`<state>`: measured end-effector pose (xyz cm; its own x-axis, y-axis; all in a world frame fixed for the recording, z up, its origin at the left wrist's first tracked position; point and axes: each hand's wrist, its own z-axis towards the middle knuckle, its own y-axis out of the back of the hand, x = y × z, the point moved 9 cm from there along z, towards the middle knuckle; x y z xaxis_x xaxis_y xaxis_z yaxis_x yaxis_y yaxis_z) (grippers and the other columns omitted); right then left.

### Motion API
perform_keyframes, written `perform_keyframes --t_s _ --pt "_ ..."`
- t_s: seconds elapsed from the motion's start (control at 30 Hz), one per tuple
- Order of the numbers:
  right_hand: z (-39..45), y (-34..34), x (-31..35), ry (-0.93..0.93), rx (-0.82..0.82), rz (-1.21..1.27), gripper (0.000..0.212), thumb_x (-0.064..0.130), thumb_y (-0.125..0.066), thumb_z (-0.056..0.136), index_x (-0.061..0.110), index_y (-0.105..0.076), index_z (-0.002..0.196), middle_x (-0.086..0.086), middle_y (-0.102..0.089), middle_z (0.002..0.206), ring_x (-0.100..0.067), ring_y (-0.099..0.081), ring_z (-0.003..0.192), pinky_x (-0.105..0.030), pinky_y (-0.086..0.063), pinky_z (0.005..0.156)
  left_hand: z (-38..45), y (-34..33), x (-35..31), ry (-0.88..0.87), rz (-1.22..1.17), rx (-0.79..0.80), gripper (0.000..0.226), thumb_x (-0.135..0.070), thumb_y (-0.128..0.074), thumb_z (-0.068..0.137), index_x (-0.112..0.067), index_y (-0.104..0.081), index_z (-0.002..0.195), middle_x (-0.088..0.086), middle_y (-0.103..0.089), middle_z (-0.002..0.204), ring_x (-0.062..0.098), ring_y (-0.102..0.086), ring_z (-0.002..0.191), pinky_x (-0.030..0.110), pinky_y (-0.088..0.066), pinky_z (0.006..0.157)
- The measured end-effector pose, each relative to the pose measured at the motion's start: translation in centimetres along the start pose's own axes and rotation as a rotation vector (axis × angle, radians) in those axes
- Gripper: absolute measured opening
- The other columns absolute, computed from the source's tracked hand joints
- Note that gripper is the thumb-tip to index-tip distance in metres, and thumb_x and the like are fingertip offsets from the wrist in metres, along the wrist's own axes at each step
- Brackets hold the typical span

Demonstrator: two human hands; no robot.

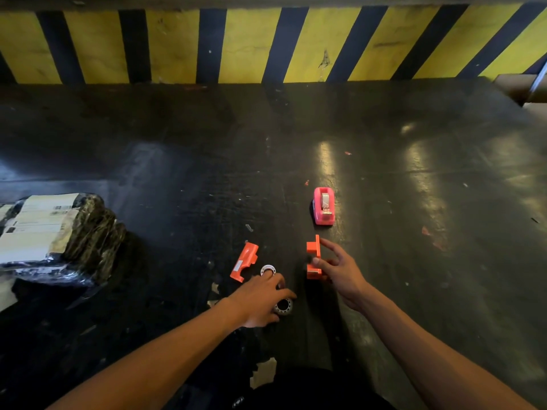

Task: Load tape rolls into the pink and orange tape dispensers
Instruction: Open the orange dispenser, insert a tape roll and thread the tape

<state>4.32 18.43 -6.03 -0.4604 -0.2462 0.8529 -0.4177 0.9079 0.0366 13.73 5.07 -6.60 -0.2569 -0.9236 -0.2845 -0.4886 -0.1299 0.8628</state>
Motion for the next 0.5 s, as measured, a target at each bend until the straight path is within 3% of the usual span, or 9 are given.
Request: perform_keyframes --t_s 0.13,0.23,0.3,0.43,0.5 --pt "-0.4 -0.1 0.2 -0.007 0.012 0.018 0.059 0.007 -0.063 0.094 0.035 -0.043 0.142 -0.017 -0.064 0.122 -0.027 -0.069 0.103 -0.049 -0.054 0.096 0.4 0.6 1.0 0.091 -0.214 -0.129 0.046 -0.037 -0.069 0.087 -0.031 -0.050 0.129 0.001 -0.052 0.133 0.017 -0.056 0.115 0.039 -0.052 0.096" --pt "-0.7 0.3 0.5 0.019 0.003 0.005 0.060 0.007 -0.063 0.093 0.031 -0.042 0.144 -0.019 -0.066 0.120 -0.029 -0.069 0.104 -0.051 -0.052 0.098 0.1 1.4 2.7 0.253 -0.745 -0.285 0.033 -0.028 -0.074 0.082 -0.034 -0.054 0.108 -0.006 -0.061 0.112 0.009 -0.067 0.092 0.032 -0.061 0.080" --pt "-0.8 0.3 0.7 0.028 0.000 0.002 0.060 0.008 -0.064 0.093 0.031 -0.042 0.144 -0.018 -0.066 0.119 -0.030 -0.068 0.105 -0.051 -0.052 0.099 -0.3 1.8 3.5 0.365 -1.052 -0.385 0.034 -0.022 -0.074 0.084 -0.034 -0.053 0.108 -0.005 -0.062 0.113 0.007 -0.070 0.088 0.023 -0.060 0.072" --pt "-1.0 -0.5 0.9 0.035 0.035 0.020 0.061 0.010 -0.066 0.092 0.033 -0.043 0.143 -0.018 -0.063 0.122 -0.031 -0.066 0.108 -0.053 -0.050 0.101 -0.5 2.1 4.0 0.433 -1.617 -0.521 0.036 -0.016 -0.072 0.088 -0.028 -0.057 0.119 0.006 -0.063 0.120 0.015 -0.070 0.103 0.028 -0.059 0.084" --pt "-1.1 -1.1 1.1 0.044 0.075 0.021 0.060 0.011 -0.066 0.092 0.035 -0.044 0.142 -0.017 -0.063 0.121 -0.032 -0.065 0.109 -0.053 -0.050 0.100 -0.7 2.2 4.1 0.479 -1.766 -0.542 0.031 -0.016 -0.069 0.091 -0.022 -0.059 0.120 0.008 -0.066 0.119 0.017 -0.072 0.103 0.031 -0.059 0.087"
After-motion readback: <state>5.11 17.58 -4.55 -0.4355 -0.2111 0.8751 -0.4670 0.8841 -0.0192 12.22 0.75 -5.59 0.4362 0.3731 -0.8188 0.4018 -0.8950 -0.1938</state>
